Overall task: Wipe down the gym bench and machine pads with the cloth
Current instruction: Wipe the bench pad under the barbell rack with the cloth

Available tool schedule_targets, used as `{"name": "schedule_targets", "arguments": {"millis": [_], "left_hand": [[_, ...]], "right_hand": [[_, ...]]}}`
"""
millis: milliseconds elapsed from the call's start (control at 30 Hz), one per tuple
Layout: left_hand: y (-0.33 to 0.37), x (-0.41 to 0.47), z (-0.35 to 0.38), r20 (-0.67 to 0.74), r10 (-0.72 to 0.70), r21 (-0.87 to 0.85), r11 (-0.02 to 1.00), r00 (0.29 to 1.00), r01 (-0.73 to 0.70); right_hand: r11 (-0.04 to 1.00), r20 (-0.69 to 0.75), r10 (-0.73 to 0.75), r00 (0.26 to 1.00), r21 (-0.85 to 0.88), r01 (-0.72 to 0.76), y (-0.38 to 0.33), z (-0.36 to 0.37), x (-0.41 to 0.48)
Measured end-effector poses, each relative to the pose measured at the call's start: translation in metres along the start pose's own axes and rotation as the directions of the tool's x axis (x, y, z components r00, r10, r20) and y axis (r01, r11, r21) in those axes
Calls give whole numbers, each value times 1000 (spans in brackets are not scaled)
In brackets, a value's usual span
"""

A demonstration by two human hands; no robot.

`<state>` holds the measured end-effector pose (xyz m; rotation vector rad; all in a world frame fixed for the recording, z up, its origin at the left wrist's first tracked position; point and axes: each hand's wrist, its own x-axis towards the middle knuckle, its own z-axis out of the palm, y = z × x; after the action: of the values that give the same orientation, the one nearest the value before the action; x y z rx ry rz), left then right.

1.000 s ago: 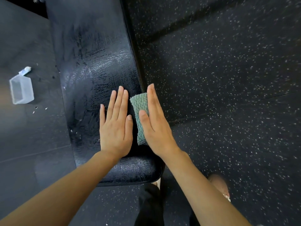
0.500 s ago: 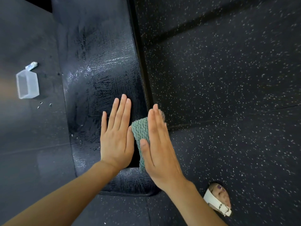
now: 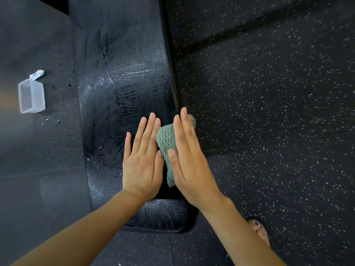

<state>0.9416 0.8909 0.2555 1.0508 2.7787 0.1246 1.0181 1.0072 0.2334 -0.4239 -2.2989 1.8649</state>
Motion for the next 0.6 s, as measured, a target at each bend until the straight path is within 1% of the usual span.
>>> {"name": "schedule_targets", "arguments": {"millis": [200,400,600], "left_hand": [[0,1,0,-8,5,-16,1000,1000,-5],[-2,1,3,-40,-6,-68,998,999,3],[-3,1,3,-61,-30,-106,994,998,23]], "right_hand": [[1000,18,2,1000,-19,-2,3,5,-29],[999,13,35,999,41,-36,3,0,1],[999,-9,42,999,13,-42,2,-5,28]]}}
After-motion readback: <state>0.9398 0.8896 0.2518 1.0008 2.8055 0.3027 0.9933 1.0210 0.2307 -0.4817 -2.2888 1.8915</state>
